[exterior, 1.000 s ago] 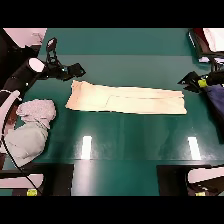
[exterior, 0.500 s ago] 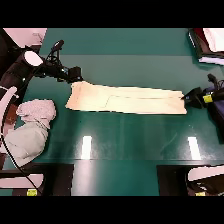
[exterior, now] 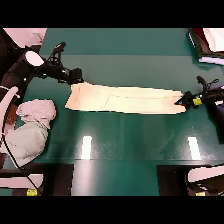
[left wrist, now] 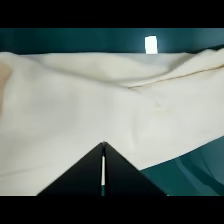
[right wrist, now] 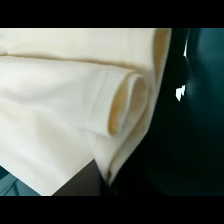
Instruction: Fold the shirts.
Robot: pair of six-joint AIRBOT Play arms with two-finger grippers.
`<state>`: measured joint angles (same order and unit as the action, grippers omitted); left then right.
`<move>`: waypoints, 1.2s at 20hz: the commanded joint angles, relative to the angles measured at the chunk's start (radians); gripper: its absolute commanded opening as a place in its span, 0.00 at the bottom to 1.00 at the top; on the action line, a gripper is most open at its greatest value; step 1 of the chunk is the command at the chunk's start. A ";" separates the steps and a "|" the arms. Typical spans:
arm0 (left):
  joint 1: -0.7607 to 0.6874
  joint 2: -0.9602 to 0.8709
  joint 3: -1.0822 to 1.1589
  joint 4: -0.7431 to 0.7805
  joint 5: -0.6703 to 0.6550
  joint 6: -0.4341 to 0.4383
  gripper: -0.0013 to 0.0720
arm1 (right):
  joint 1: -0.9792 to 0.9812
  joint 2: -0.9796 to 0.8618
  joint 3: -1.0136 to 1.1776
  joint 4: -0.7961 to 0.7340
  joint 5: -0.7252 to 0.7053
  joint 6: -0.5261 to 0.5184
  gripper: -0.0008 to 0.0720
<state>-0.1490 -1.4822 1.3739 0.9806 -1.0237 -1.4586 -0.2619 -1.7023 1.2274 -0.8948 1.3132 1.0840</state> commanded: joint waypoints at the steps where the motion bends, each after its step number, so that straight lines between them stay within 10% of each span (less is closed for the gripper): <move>1: -0.070 -0.042 0.006 0.001 0.018 0.010 0.05 | 0.039 0.003 0.091 0.013 0.108 -0.009 0.03; 12: -0.333 -0.504 0.480 -0.086 0.013 0.014 0.05 | 0.331 0.134 0.640 0.013 0.280 0.229 0.03; 24: -0.367 -0.579 0.504 -0.121 0.059 0.019 0.05 | 0.700 0.075 0.785 0.013 0.078 0.257 0.03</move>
<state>-0.5159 -2.0556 1.8748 0.8555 -0.9627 -1.4429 0.3717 -1.6241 2.0293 -0.8818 1.4605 1.3487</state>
